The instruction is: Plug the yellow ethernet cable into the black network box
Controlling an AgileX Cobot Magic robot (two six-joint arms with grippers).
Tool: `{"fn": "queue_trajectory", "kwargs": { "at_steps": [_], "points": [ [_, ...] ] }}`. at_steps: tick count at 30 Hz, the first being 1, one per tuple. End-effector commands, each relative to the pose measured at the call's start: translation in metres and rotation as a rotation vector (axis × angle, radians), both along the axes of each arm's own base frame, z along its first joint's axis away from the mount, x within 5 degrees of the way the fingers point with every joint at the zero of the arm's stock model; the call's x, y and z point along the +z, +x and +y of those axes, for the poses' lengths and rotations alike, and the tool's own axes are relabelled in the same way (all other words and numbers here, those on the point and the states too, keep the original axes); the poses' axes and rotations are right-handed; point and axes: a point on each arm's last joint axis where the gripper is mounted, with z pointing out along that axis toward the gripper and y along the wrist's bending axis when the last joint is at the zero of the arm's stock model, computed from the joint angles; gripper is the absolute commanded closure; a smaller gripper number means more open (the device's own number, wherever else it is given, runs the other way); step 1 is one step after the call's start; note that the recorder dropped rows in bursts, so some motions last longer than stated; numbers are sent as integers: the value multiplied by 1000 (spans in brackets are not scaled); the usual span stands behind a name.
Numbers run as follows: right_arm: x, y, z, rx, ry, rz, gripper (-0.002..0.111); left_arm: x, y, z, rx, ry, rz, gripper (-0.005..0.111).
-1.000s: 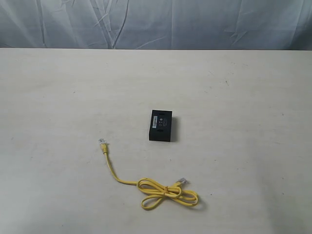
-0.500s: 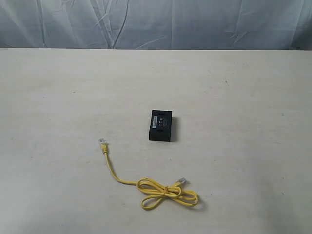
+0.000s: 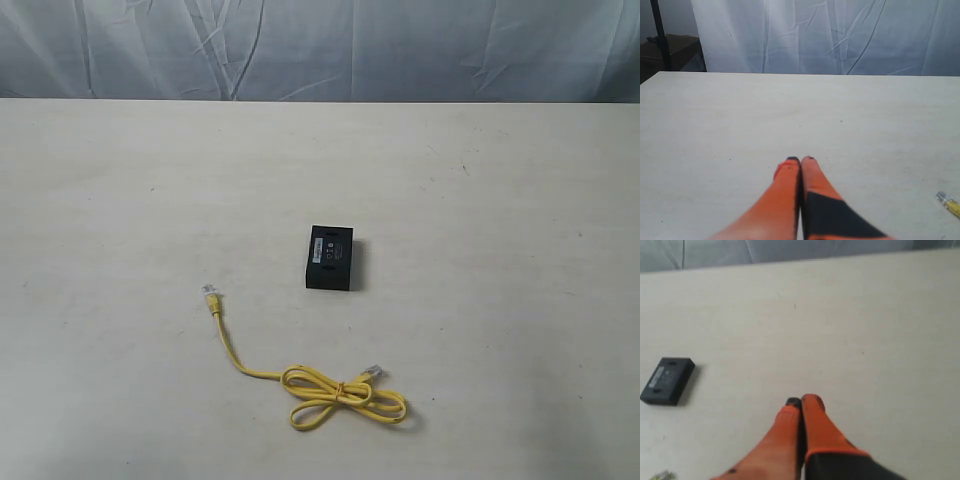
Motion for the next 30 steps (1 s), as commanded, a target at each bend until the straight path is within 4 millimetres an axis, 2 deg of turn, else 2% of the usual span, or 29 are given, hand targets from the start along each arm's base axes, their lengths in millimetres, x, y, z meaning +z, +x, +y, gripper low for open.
{"fn": "queue_trajectory", "kwargs": {
  "at_steps": [1, 7, 13, 21, 22, 23, 24, 25, 26, 27, 28, 30],
  "points": [
    [0, 18, 5, 12, 42, 186, 108, 0, 0, 0, 2, 3, -13, 107],
    [-5, 55, 28, 164, 157, 388, 109, 0, 0, 0, 2, 3, -13, 107],
    [-23, 81, 71, 343, 124, 535, 109, 0, 0, 0, 2, 3, -13, 107],
    [-36, 99, 168, 579, 19, 611, 109, 0, 0, 0, 2, 3, -13, 107],
    [-40, 102, 193, 604, -30, 627, 109, 0, 0, 0, 2, 3, -13, 107],
    [-42, 103, 202, 607, -59, 628, 109, 0, 0, 0, 2, 3, -13, 107],
    [-47, 104, 226, 611, -123, 632, 109, 0, 0, 0, 2, 3, -13, 107],
    [-51, 103, 238, 606, -152, 644, 109, 0, 0, 0, 2, 3, -13, 107],
    [-57, 104, 259, 600, -219, 652, 109, 0, 0, 0, 2, 3, -13, 107],
    [-57, 105, 269, 601, -237, 651, 109, 0, 0, 0, 2, 3, -13, 107],
    [-65, 106, 290, 607, -267, 644, 109, 0, 0, 0, 2, 3, -13, 107],
    [-78, 107, 314, 611, -268, 651, 109, 0, 0, 0, 2, 3, -13, 107]
  ]
}}
